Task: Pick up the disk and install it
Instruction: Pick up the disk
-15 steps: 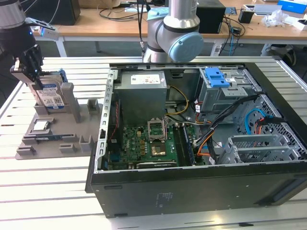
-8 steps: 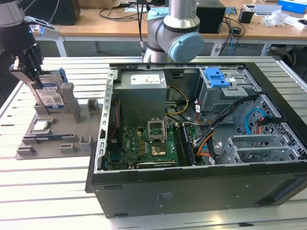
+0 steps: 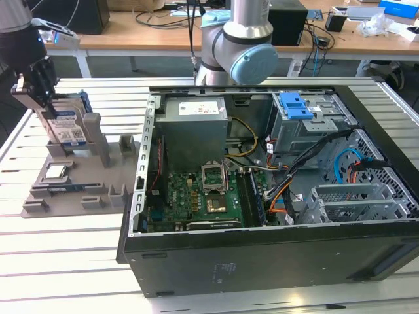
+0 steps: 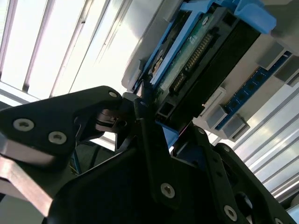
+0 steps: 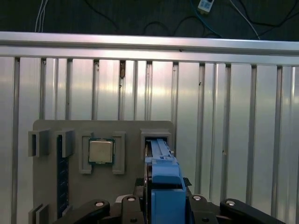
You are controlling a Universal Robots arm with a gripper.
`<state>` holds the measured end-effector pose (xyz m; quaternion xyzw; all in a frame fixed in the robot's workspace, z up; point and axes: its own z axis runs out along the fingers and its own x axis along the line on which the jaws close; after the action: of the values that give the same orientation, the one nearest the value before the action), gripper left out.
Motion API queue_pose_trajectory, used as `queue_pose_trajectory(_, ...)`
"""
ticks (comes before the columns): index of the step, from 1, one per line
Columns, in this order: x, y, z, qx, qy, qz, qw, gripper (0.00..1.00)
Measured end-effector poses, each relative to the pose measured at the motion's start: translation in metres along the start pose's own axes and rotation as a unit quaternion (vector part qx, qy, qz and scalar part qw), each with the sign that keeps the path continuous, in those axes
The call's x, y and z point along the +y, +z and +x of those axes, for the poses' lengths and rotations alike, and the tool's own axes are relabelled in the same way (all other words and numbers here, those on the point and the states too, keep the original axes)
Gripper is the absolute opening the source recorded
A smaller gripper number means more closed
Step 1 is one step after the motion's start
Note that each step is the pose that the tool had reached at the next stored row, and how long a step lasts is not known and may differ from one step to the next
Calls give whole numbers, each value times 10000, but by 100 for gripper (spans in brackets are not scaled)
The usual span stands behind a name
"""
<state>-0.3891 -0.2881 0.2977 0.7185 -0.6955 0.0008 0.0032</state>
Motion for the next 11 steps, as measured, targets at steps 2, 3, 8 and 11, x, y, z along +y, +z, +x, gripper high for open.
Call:
queue_pose_trajectory(2, 1, -245, 2, 0, -1, 0, 10000, 37)
queue_pose_trajectory(3, 1, -398, 2, 0, 0, 0, 10000, 37)
queue_pose_trajectory(8, 2, -605, 4, 0, 0, 0, 10000, 37)
queue_pose_trajectory(11, 2, -636, 4, 0, 0, 0, 10000, 37)
